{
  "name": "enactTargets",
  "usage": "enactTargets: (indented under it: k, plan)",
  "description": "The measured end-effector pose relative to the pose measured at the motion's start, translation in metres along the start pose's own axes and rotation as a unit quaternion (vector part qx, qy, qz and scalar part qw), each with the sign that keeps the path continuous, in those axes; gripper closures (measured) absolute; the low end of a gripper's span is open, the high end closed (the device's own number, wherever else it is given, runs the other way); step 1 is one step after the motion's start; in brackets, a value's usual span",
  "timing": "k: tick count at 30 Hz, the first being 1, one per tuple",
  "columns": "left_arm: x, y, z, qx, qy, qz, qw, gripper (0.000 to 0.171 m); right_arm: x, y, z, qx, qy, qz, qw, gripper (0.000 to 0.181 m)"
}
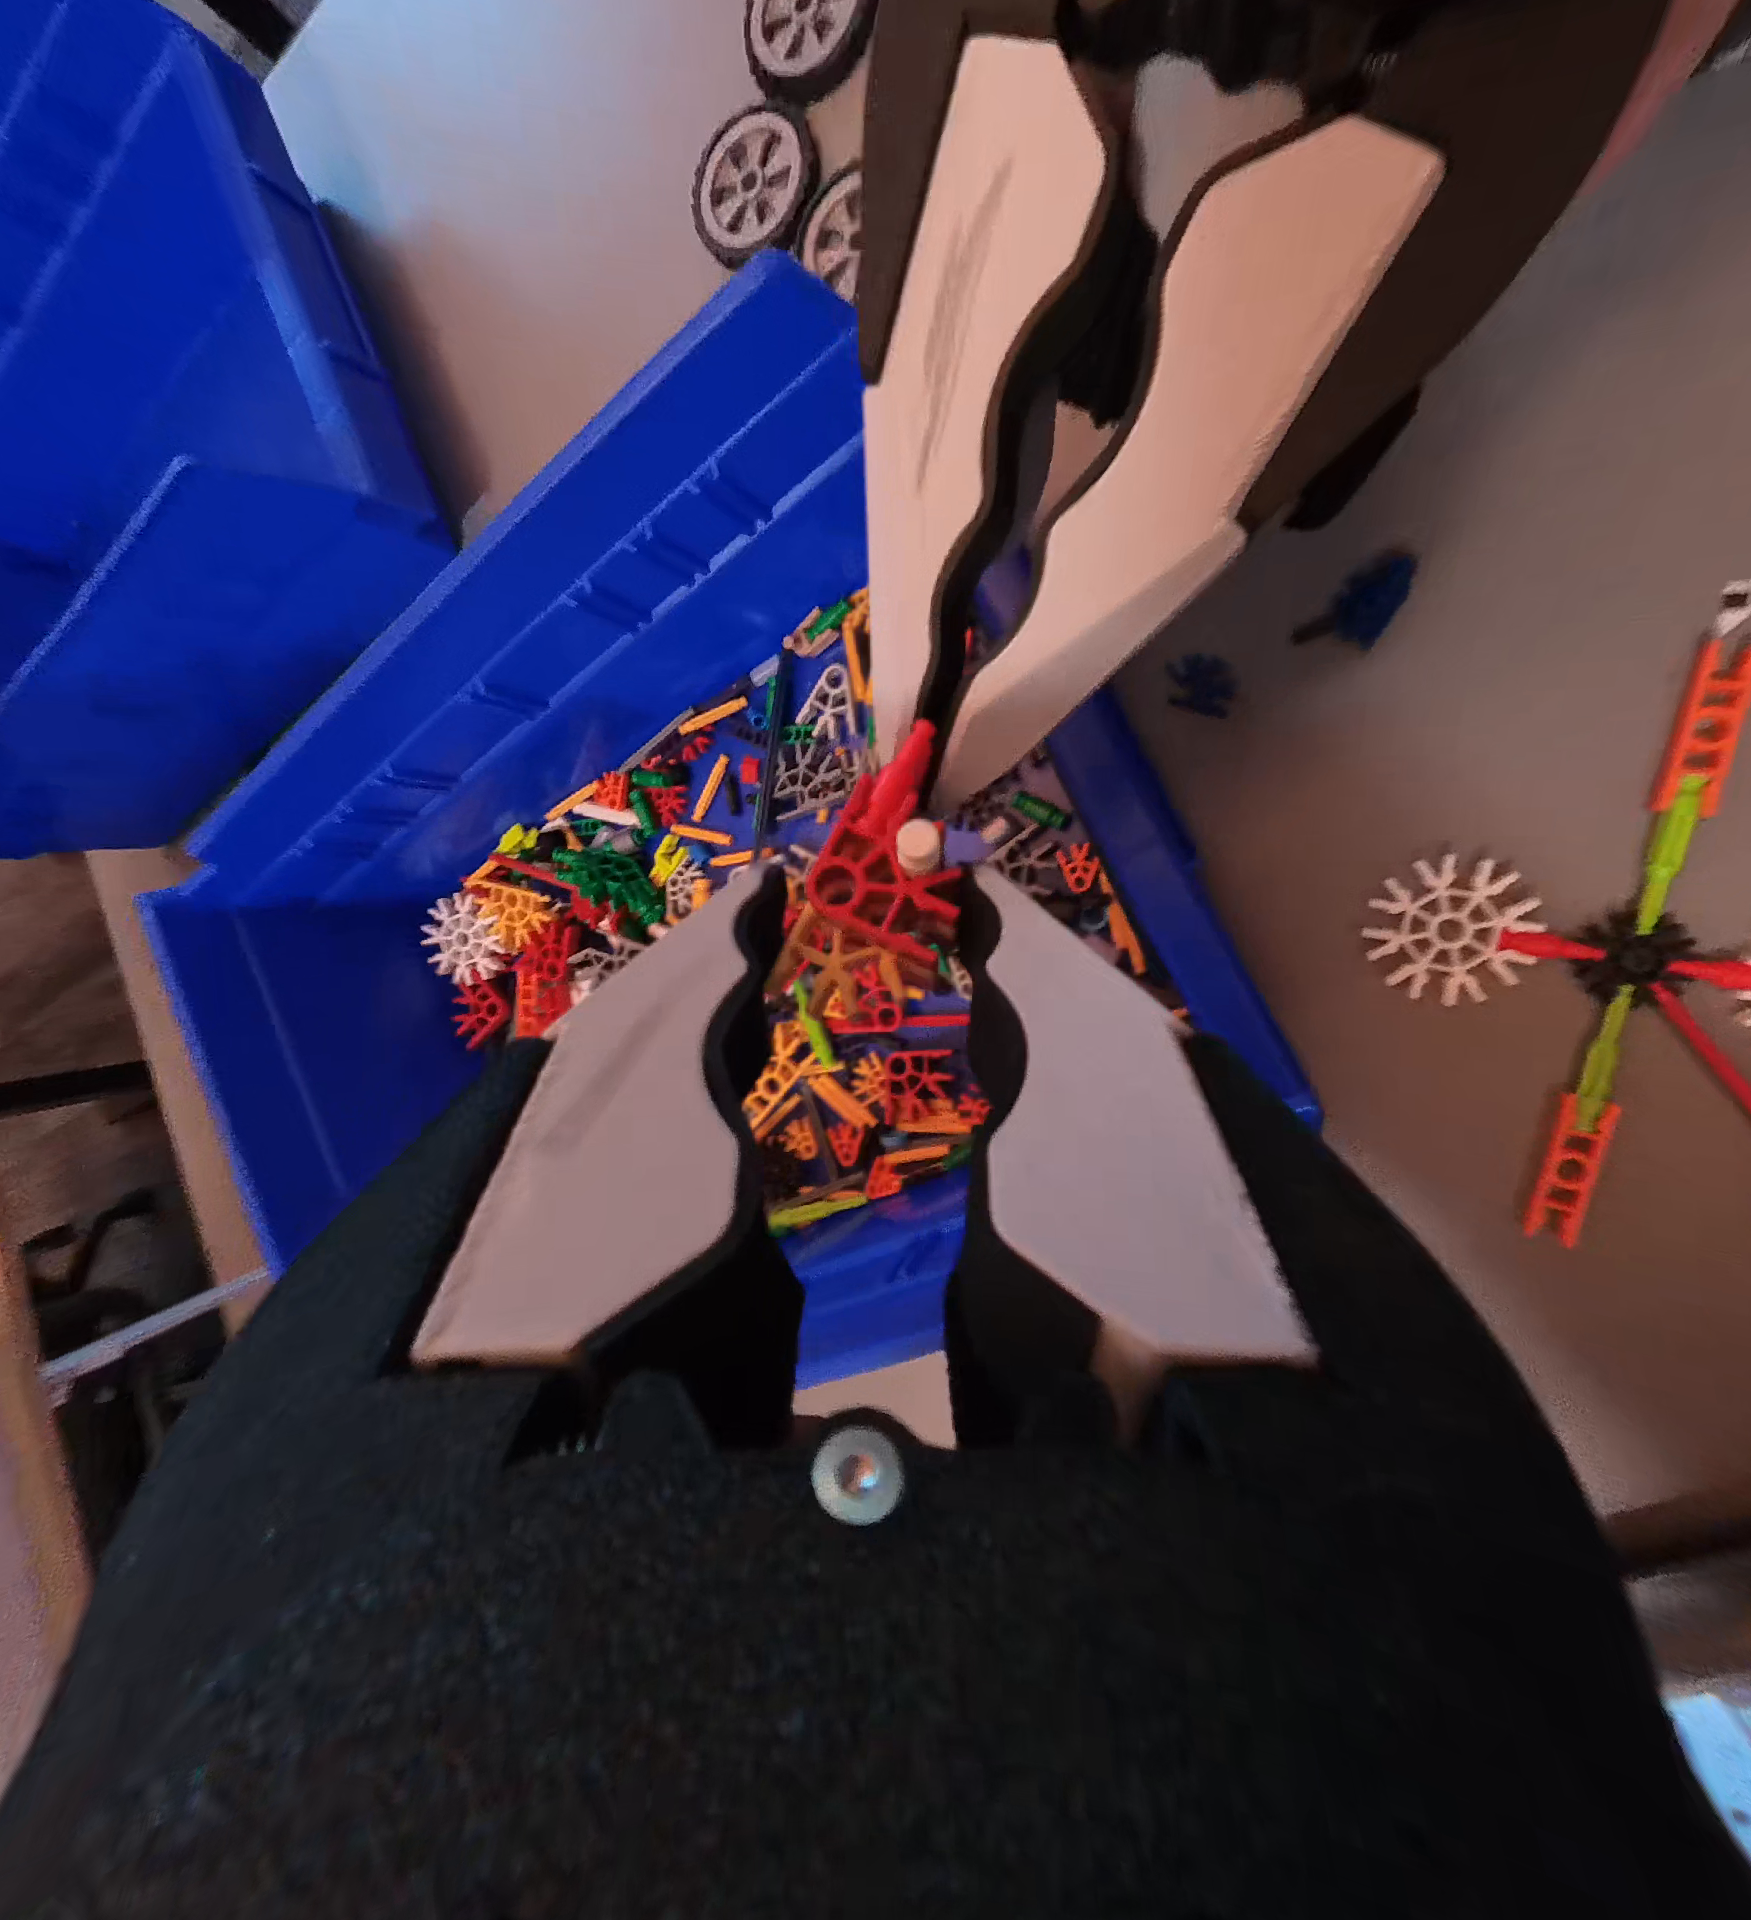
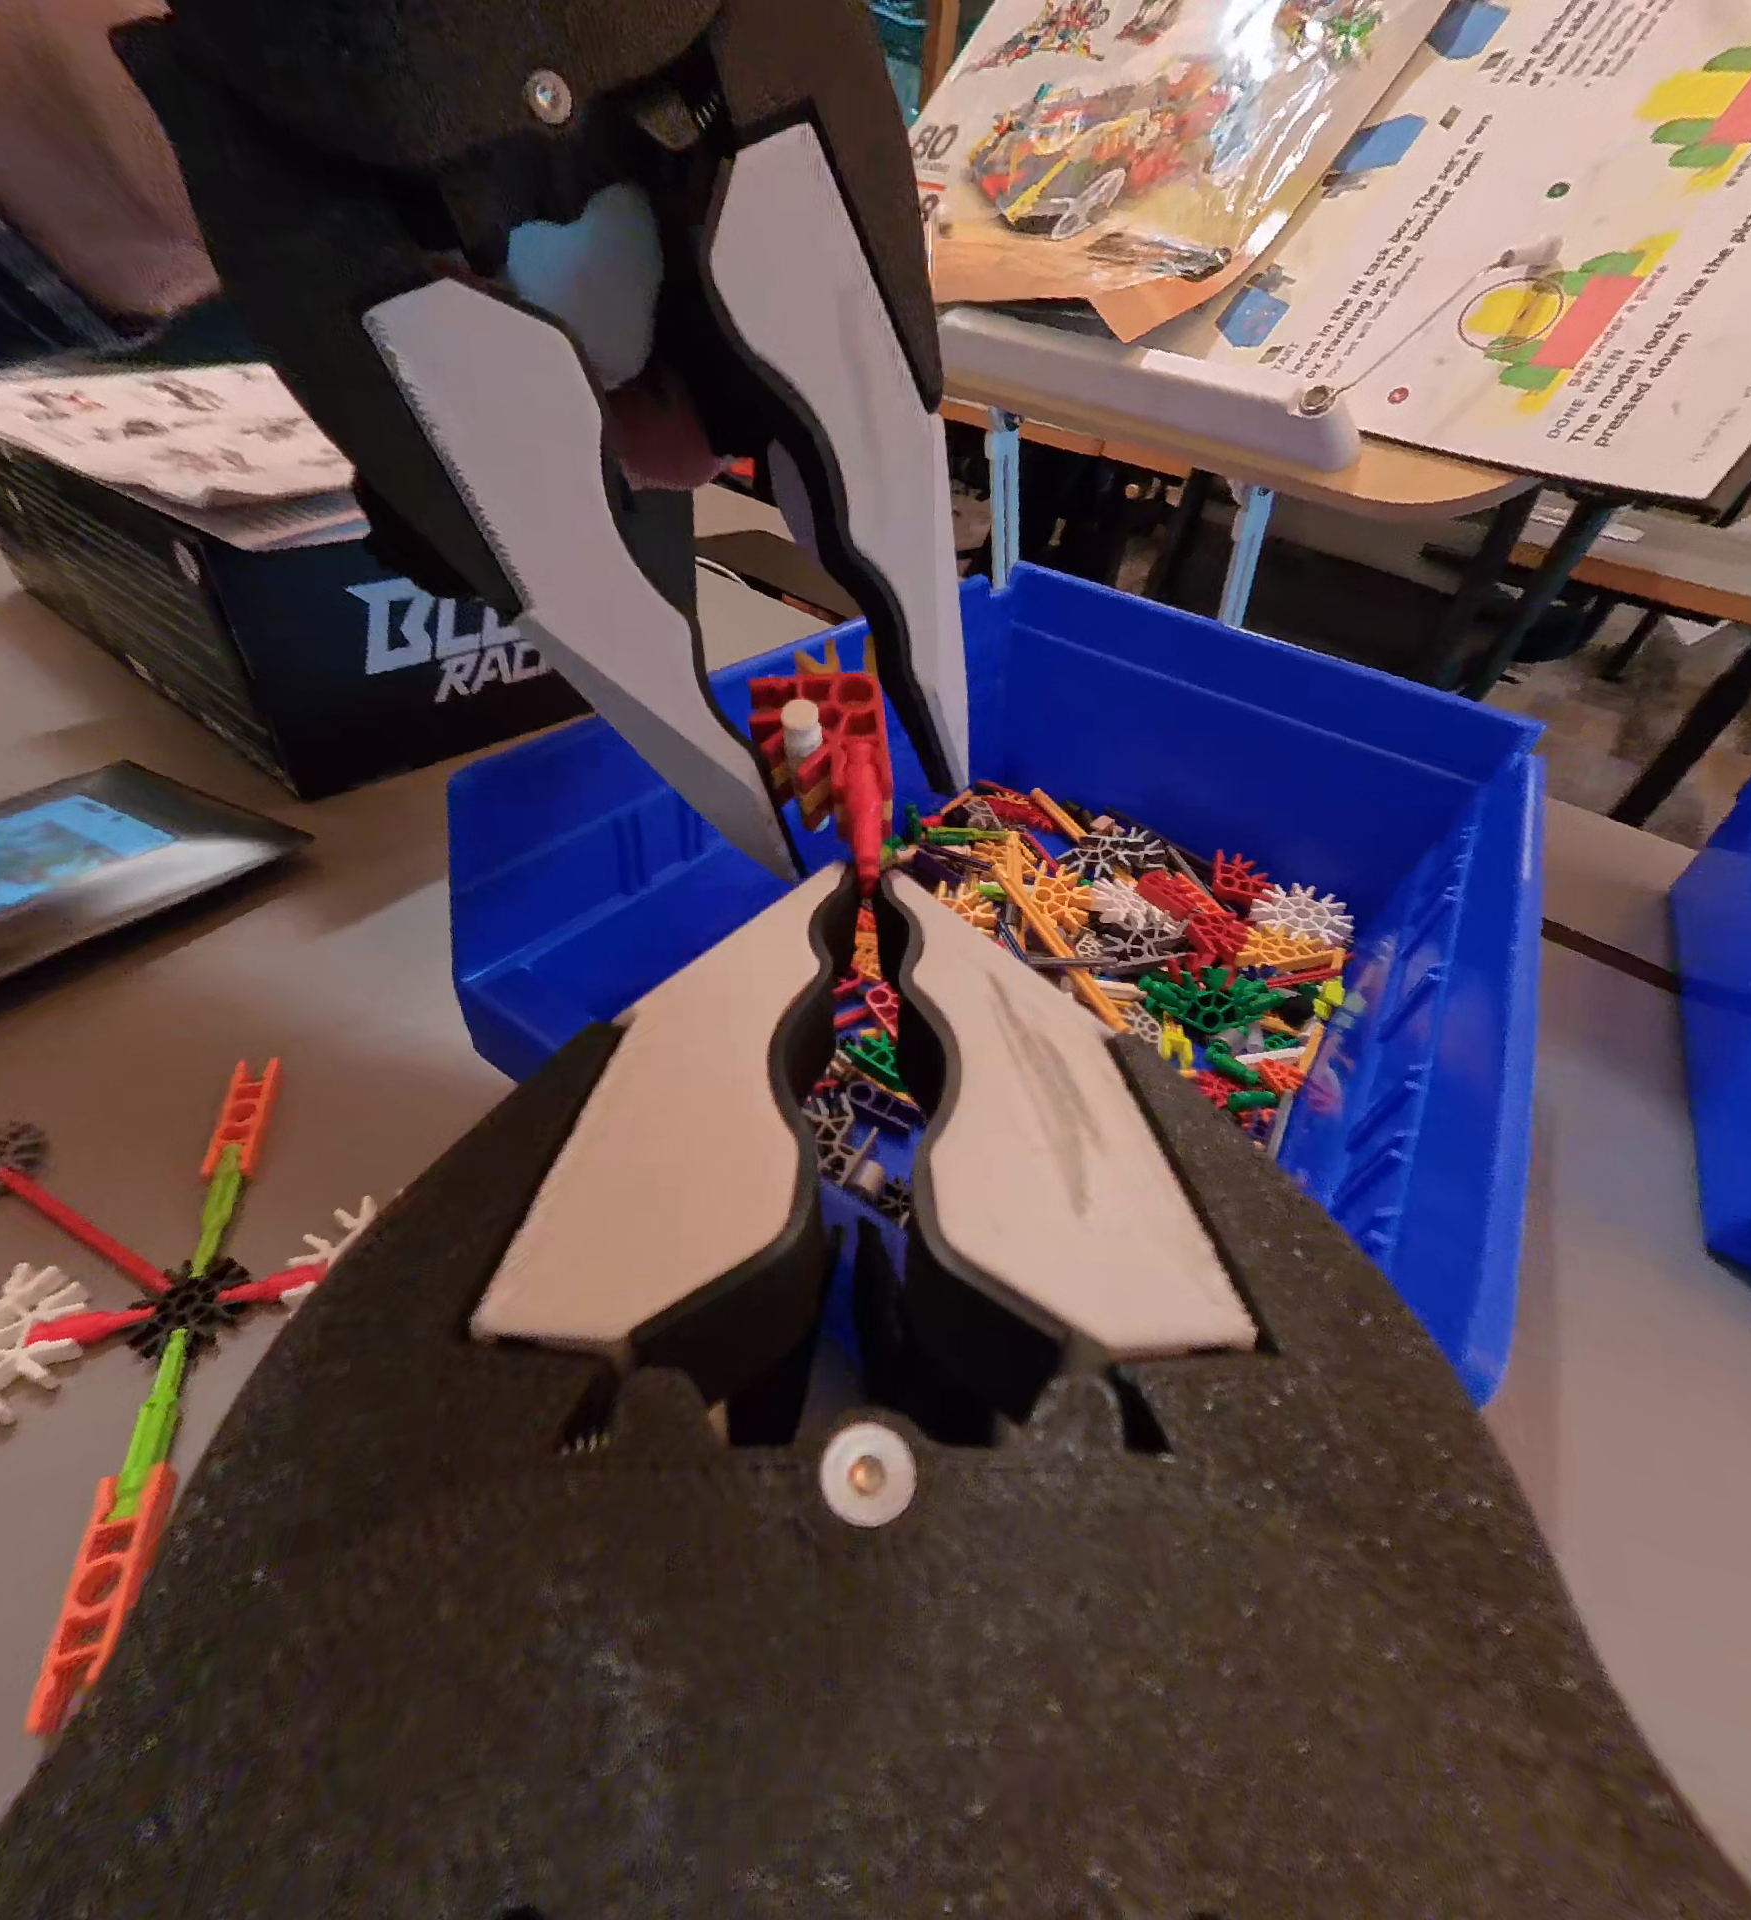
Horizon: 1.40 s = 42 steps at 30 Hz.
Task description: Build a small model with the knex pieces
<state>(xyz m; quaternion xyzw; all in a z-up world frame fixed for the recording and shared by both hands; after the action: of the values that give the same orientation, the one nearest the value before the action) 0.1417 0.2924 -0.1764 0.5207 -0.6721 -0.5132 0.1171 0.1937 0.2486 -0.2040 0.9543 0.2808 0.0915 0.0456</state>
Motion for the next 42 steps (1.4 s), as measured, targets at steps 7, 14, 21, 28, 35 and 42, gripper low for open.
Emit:
enactTargets:
  k: [7,14,21,28,35,42]
  plan:
    - [0.001,0.005,0.001,0.008,0.021,0.026,0.999,0.142,-0.001,0.001,-0.005,0.021,0.001,0.004,1.000,0.179]
    - [0.007,0.005,0.003,-0.071,-0.054,-0.006,0.996,0.143,-0.007,-0.001,-0.004,0.011,0.062,0.020,0.998,0.177]
    - [0.010,0.006,0.003,-0.080,-0.053,-0.003,0.995,0.143,-0.009,0.001,-0.004,0.013,0.063,0.005,0.998,0.179]
    - [0.006,0.013,-0.006,-0.016,0.025,0.037,0.999,0.141,-0.003,0.006,-0.008,0.050,-0.040,-0.048,0.997,0.180]
    - [-0.005,0.016,-0.016,0.079,0.125,0.056,0.987,0.133,0.011,0.015,-0.016,0.125,-0.193,-0.118,0.966,0.180]
    - [-0.007,0.018,-0.022,0.168,0.215,0.084,0.958,0.130,0.023,0.021,-0.018,0.164,-0.270,-0.145,0.938,0.180]
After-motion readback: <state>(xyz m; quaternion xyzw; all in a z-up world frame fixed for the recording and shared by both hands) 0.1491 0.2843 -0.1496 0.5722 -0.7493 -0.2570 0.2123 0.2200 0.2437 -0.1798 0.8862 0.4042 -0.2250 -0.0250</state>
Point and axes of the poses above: each gripper's, where its closed fingertips meet, y back along the fingers, z out of its underside, x = y × z across the jaws, the point moved 5 cm from there along y, back along the fingers, and after that the axes turned 2 degrees about y, right-handed, at the moved point
